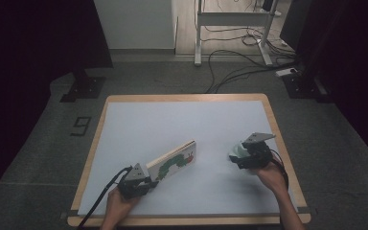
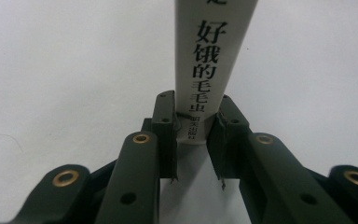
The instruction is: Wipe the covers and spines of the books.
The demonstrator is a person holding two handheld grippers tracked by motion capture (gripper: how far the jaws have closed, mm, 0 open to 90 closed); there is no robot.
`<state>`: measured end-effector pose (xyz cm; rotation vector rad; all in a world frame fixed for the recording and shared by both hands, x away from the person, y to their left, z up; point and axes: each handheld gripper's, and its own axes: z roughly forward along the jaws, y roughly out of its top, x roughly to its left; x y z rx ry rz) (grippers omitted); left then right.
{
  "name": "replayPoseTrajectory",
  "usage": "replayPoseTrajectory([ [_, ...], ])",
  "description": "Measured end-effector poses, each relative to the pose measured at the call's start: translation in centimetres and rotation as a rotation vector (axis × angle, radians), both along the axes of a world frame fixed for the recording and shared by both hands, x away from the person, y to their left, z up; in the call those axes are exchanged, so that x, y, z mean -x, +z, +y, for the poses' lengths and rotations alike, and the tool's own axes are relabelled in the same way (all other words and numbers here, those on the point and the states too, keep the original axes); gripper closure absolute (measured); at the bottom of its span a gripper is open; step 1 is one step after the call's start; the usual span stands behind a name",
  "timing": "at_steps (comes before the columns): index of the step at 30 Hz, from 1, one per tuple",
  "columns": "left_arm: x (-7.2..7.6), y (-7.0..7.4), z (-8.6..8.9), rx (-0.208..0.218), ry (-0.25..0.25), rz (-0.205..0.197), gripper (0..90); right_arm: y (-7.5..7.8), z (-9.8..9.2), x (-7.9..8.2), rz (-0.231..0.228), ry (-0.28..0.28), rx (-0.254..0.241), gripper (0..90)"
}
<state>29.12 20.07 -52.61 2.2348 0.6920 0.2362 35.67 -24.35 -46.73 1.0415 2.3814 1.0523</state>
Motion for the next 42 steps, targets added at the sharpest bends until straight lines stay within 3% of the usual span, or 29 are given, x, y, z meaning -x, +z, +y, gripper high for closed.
replayPoseTrajectory([
  [10, 0.0, 0.0, 0.0, -0.001, 0.0, -0.003, 73.4, -1.2, -3.6, 0.0, 0.028, -0.138, 0.008, 12.8],
  [13, 0.1, 0.0, -0.1, 0.0, 0.002, -0.005, 73.4, -2.0, -4.1, -0.2, 0.038, -0.164, 0.04, 12.6],
  [22, 0.1, 0.0, -0.1, 0.0, 0.001, -0.005, 73.2, -4.6, -4.6, -0.9, 0.094, -0.158, 0.05, 14.1],
  [26, 0.1, 0.0, 0.0, 0.001, 0.001, -0.004, 73.2, -5.3, -4.6, -1.0, 0.098, -0.175, 0.088, 25.6],
  [30, 0.1, 0.0, 0.0, 0.001, 0.002, -0.004, 73.1, -5.3, -5.0, -0.9, 0.092, -0.217, 0.059, 40.5],
  [37, 0.1, 0.0, 0.0, 0.001, 0.001, -0.004, 72.9, -5.0, -4.9, -0.5, 0.088, -0.224, 0.073, 68.6],
  [42, 0.0, 0.0, 0.0, 0.002, 0.001, -0.003, 72.9, -4.9, -5.0, -0.2, 0.085, -0.229, 0.052, 73.5],
])
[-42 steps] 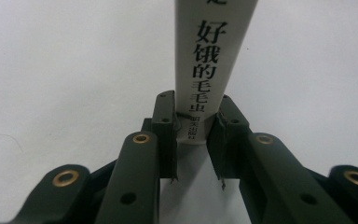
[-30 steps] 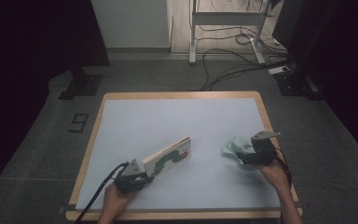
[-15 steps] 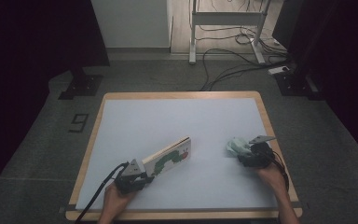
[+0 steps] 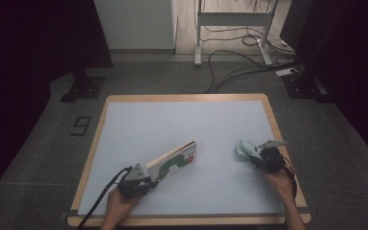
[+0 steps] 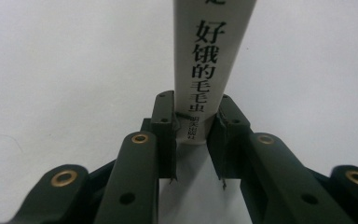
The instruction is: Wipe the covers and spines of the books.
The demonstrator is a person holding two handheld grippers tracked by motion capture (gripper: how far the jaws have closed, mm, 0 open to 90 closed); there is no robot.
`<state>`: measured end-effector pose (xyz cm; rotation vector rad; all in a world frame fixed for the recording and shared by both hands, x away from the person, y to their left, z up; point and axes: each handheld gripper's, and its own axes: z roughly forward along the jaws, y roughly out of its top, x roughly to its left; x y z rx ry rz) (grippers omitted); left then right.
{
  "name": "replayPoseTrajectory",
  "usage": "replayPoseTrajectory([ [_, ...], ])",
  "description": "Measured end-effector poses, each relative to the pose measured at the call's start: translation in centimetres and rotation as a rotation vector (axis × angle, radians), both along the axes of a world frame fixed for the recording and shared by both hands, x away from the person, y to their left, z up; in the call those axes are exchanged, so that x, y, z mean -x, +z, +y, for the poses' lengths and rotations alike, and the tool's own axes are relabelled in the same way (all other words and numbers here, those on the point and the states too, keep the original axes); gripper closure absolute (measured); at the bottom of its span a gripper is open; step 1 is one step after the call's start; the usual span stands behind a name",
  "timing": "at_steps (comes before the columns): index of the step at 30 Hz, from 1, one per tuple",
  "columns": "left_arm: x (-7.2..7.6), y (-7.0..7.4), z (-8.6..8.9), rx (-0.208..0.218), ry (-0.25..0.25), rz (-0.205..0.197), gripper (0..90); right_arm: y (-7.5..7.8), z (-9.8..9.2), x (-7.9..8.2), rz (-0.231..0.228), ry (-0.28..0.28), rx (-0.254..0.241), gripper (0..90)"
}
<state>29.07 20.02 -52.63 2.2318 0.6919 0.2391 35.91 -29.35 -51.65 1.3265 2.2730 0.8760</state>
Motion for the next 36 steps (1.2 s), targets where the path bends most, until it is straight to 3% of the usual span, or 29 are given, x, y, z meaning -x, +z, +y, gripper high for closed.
replayPoseTrajectory([
  [12, -0.1, 0.0, 0.1, 0.007, 0.0, 0.014, 73.1, 2.7, 1.0, 1.3, -0.03, 0.07, -0.064, 73.7],
  [27, -0.2, 0.0, 0.2, 0.015, 0.0, 0.023, 73.0, 3.7, 4.3, 2.0, -0.03, 0.185, -0.118, 73.7],
  [36, -0.2, 0.0, 0.2, 0.017, 0.001, 0.024, 73.0, 4.3, 7.2, 2.3, -0.031, 0.284, -0.132, 73.6],
])
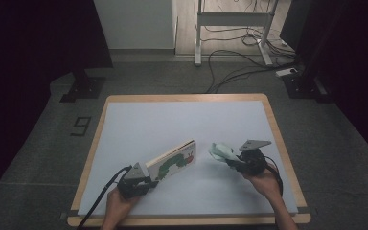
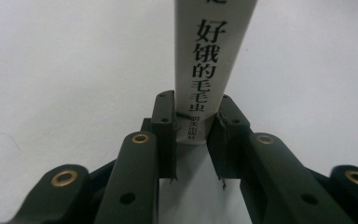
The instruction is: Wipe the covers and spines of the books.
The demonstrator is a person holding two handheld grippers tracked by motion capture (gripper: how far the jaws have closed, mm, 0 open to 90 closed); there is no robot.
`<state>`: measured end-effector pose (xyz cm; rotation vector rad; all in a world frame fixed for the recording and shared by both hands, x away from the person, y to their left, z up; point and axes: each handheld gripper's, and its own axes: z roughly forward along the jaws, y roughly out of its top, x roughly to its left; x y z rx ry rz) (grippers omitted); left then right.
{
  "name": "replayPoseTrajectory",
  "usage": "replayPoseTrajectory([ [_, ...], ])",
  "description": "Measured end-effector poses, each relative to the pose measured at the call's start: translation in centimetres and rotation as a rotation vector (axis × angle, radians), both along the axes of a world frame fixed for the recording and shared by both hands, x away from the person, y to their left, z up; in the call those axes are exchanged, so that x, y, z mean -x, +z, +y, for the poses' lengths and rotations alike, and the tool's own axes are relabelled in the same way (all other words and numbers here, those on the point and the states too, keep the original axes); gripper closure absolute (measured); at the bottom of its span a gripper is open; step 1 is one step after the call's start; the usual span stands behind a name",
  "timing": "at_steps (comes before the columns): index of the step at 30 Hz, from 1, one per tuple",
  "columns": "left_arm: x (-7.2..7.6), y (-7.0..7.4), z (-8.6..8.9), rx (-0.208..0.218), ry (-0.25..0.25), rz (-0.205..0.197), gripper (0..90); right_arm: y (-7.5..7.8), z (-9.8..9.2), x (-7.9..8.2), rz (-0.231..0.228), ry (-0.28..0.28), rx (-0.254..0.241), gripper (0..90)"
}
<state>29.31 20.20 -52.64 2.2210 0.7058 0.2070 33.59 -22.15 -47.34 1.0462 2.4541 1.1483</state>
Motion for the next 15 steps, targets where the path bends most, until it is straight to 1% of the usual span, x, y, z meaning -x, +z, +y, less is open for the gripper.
replayPoseTrajectory([
  [6, 0.0, 0.0, 0.0, 0.0, 0.0, 0.0, 73.1, 0.0, 2.1, 0.2, 0.004, 0.06, -0.01, 73.6],
  [15, 0.0, 0.0, 0.0, -0.004, -0.001, -0.002, 73.3, -0.4, 5.3, 0.1, 0.012, 0.145, -0.007, 73.6],
])
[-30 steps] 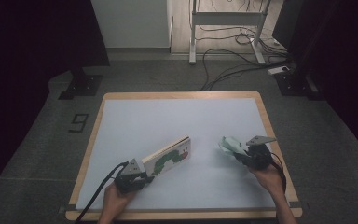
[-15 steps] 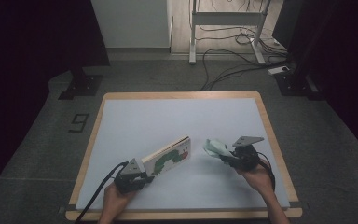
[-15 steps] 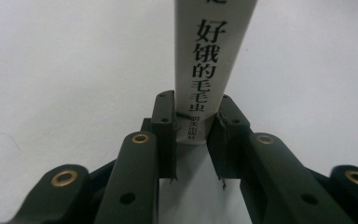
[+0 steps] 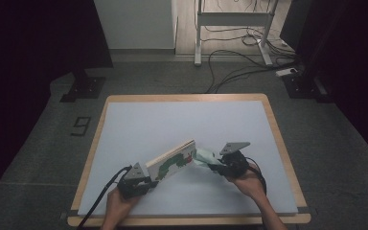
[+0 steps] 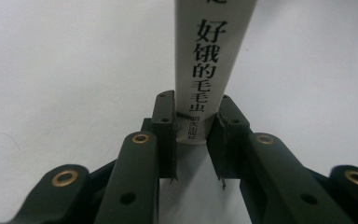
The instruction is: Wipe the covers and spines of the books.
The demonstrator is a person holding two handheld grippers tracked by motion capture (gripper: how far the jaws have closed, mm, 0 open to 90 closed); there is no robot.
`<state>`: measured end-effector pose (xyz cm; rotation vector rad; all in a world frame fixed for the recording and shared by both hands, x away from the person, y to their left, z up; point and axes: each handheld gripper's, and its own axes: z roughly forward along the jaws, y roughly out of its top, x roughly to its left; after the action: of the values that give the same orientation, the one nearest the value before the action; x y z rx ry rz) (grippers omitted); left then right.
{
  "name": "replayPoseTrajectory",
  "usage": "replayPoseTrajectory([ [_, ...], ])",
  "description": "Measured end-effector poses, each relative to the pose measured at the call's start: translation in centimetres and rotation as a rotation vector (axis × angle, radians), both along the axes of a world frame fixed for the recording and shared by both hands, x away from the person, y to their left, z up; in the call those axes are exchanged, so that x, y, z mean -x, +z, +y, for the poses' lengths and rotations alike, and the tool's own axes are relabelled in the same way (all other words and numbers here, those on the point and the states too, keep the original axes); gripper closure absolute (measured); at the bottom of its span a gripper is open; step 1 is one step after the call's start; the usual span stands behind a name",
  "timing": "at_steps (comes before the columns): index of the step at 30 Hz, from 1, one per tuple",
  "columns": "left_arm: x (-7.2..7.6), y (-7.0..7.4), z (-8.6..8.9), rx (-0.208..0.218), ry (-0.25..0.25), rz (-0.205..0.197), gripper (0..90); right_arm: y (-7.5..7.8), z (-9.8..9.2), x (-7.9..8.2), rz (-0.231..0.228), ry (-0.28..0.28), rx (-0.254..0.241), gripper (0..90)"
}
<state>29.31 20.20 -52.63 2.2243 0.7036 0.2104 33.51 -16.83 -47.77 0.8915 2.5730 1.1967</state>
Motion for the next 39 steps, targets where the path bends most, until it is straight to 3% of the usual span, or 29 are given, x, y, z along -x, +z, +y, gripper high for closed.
replayPoseTrajectory([
  [18, 0.0, 0.0, 0.0, 0.0, 0.002, 0.0, 73.7, -1.2, 7.1, 0.2, 0.021, 0.187, 0.017, 73.5],
  [34, 0.0, 0.0, 0.0, 0.002, 0.003, 0.001, 73.8, -2.8, 11.4, 0.7, 0.029, 0.272, 0.028, 73.3],
  [39, 0.0, 0.0, 0.0, -0.004, 0.001, -0.002, 73.8, -4.0, 12.1, 1.2, 0.016, 0.293, 0.062, 72.6],
])
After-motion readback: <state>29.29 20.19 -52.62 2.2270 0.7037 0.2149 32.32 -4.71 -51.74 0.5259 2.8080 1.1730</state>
